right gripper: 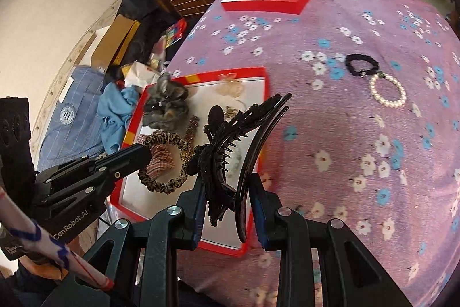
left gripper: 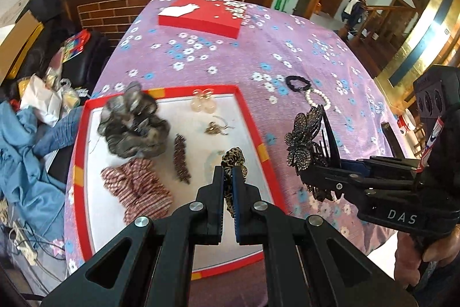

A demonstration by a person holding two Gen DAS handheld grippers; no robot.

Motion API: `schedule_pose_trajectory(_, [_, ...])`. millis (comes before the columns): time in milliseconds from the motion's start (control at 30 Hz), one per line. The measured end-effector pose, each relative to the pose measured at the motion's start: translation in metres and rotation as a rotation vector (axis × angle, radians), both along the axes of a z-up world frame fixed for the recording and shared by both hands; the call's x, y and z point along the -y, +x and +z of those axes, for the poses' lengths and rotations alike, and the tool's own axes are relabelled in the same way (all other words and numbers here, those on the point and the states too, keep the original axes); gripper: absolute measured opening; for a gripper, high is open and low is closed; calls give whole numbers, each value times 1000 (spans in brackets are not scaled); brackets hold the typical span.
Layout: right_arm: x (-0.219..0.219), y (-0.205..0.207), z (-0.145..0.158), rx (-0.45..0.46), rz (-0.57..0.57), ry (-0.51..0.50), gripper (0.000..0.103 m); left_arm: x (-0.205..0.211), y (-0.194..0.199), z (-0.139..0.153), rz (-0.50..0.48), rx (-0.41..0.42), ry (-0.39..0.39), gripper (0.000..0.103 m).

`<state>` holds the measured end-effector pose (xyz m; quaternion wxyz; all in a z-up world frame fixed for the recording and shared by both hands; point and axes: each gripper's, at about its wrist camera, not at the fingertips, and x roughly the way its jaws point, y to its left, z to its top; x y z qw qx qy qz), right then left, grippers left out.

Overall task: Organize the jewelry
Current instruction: 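Carry black claw clip and leopard-print hair tie with both tools over the tray, then lower both held items into the tray beside the plaid scrunchie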

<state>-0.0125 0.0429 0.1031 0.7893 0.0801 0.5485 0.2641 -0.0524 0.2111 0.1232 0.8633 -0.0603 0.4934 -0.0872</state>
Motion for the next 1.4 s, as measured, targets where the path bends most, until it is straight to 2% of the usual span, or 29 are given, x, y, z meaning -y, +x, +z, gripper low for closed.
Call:
schedule_pose_trajectory(233, [-19,-4,-1,-13,42,-1,31,-26,-14,-4,66,-1,-6,5])
schedule_pose_trajectory(467, [-34,-5,-8,-41,84,-22,31,-52,-28,-19,135,-33,-36,5])
schedule_pose_trajectory(1400, [-127,-21,-61,-193,325,-116,32,-103,-54,-53,205,-130,-48,5])
